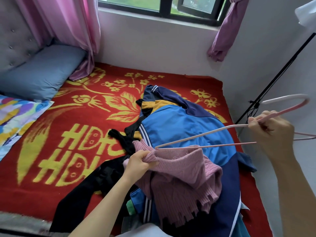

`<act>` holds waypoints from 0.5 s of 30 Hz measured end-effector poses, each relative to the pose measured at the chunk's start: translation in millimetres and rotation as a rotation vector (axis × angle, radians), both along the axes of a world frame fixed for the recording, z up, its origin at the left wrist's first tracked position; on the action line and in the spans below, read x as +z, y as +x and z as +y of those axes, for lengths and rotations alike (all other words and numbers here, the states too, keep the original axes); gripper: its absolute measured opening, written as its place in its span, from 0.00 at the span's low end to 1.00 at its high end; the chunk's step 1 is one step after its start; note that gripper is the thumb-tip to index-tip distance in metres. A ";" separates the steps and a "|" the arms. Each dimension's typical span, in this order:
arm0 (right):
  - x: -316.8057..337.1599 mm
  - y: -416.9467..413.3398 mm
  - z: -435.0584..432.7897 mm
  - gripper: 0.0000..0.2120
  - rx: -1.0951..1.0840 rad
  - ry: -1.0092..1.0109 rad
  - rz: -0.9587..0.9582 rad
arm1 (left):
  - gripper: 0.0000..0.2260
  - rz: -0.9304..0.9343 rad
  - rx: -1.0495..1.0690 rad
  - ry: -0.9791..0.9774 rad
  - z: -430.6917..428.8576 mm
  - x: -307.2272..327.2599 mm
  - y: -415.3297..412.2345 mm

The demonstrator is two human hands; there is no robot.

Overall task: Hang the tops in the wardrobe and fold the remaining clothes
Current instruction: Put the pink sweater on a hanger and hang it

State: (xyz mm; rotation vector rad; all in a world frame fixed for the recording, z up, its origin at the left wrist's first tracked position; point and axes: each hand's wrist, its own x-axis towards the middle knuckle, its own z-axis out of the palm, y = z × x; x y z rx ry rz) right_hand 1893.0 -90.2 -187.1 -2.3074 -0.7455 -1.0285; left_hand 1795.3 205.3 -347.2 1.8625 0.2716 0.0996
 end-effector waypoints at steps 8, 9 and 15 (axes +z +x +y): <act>-4.7 -0.8 -2.8 0.20 -0.037 -0.093 -0.060 | 0.08 -0.008 0.012 -0.041 -1.2 1.7 -1.3; -4.7 -0.8 -1.8 0.20 -0.038 -0.090 -0.065 | 0.08 -0.010 0.011 -0.040 -1.2 1.4 -0.7; -2.0 1.6 -9.2 0.20 -0.038 -0.047 -0.072 | 0.06 -0.012 0.002 -0.044 0.1 3.0 1.0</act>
